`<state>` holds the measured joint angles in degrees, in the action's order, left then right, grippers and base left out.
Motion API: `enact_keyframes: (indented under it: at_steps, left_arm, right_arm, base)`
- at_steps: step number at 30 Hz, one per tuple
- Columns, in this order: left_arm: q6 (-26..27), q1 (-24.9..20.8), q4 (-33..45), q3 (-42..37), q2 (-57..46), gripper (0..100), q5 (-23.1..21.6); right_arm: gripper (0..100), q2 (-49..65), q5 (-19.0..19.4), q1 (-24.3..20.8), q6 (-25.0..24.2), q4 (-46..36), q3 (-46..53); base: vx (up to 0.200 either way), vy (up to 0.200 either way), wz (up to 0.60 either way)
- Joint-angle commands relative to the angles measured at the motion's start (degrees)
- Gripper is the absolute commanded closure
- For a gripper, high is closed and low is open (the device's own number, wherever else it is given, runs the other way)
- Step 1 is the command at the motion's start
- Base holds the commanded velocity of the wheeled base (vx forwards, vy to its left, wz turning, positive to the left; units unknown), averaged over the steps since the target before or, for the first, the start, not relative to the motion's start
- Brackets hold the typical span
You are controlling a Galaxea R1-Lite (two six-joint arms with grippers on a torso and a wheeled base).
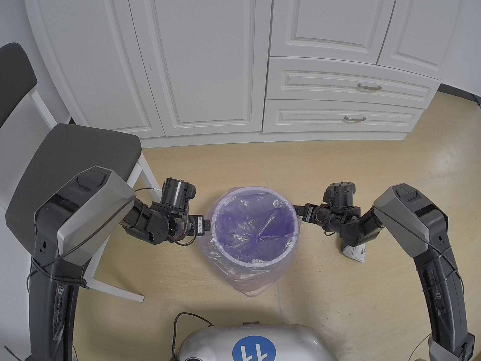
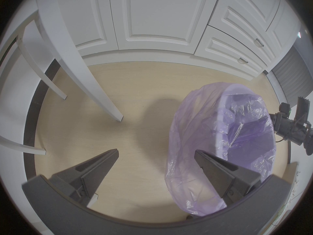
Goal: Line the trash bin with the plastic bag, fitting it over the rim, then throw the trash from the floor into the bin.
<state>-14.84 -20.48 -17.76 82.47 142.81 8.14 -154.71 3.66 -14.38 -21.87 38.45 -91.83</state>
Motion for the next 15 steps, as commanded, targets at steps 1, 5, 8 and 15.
enact_keyframes:
  at_steps: [1,5,8,15]
  left_arm:
    - [0.0,0.0,-0.1,0.1,0.1,0,0.0]
    - [0.0,0.0,-0.1,0.1,0.1,0,0.0]
    - [0.0,0.0,-0.1,0.0,0.0,0,0.0]
    - [0.0,-1.2,-0.1,-0.9,0.7,0,0.0]
  right_arm:
    - [0,1.6,-0.1,0.2,-0.8,0.0,0.2]
    - [0,3.9,-0.1,0.8,-1.0,0.0,1.0]
    - [0,5.8,-0.1,1.0,-0.6,-0.3,2.6]
    - [0,8.3,0.0,1.4,3.1,-15.6,3.2]
  base:
    - [0.000,0.000,0.00]
    - [0.000,0.000,0.00]
    - [0.000,0.000,0.00]
    - [0.000,0.000,0.00]
